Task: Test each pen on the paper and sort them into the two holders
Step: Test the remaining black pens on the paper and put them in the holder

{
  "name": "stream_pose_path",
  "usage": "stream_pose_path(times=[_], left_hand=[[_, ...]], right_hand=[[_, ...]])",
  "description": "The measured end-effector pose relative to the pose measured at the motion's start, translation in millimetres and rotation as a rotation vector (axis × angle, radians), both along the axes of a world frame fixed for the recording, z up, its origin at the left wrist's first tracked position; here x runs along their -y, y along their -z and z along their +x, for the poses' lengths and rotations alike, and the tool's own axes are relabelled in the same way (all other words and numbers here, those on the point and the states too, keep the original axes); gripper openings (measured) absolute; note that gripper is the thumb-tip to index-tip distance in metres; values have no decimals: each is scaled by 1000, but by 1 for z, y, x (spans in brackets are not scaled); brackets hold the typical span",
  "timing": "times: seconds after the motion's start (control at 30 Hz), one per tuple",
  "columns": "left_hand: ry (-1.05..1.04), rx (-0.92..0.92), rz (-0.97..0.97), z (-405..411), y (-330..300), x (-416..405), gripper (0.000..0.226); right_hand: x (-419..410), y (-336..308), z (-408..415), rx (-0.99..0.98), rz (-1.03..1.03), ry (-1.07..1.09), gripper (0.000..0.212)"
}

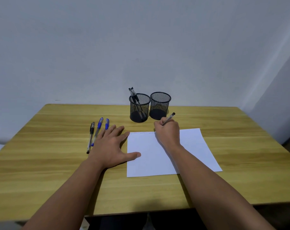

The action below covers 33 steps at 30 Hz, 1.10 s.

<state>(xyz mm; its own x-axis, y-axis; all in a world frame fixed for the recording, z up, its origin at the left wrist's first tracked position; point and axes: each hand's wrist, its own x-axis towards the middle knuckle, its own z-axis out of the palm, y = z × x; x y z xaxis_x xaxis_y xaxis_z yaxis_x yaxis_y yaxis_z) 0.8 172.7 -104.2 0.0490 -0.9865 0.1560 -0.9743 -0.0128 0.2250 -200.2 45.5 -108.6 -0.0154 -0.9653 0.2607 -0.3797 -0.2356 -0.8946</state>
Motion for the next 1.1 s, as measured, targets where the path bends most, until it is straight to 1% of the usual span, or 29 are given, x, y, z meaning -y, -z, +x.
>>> stream_pose_path(times=[0.2, 0.3, 0.4, 0.5, 0.57, 0.67, 0.73, 0.83, 0.9, 0.97, 1.0, 1.03, 1.07, 1.1], left_hand=[[-6, -7, -15, 0, 1, 0, 107], [-7, -8, -17, 1, 0, 0, 107], [-5, 9, -13, 1, 1, 1, 106], [-6, -6, -19, 1, 1, 1, 107], [-7, -7, -17, 1, 0, 0, 107], [-8, 3, -19, 0, -1, 0, 106], [-3, 0, -24, 0, -3, -1, 107], [21, -22, -34, -1, -3, -2, 107], [30, -96, -112, 0, -2, -2, 97], [6, -236, -308, 4, -1, 0, 73], [-28, -279, -410, 8, 0, 3, 62], [-78, -284, -472, 13, 1, 6, 55], [-134, -251, -478, 17, 0, 9, 49], [-184, -192, -436, 21, 0, 12, 45]], right_hand=[[-1, -2, 1, 18, 13, 10, 55], [-1, -1, 2, 33, 24, 1, 52], [-1, -3, 1, 54, 50, 40, 53], [1, -9, -2, 204, 113, 86, 42], [5, -14, -4, 270, 179, 106, 35], [11, -21, -10, 429, 294, 49, 28], [12, -28, -17, 527, 343, -2, 37], [9, -46, -28, 601, 269, -3, 52], [6, -59, -37, 535, 217, -1, 51], [1, -71, -43, 481, 210, -30, 41], [0, -76, -46, 495, 244, -62, 37], [-2, -82, -48, 535, 295, -104, 37], [-3, -85, -50, 578, 340, -148, 40], [-3, -87, -50, 607, 366, -176, 43]])
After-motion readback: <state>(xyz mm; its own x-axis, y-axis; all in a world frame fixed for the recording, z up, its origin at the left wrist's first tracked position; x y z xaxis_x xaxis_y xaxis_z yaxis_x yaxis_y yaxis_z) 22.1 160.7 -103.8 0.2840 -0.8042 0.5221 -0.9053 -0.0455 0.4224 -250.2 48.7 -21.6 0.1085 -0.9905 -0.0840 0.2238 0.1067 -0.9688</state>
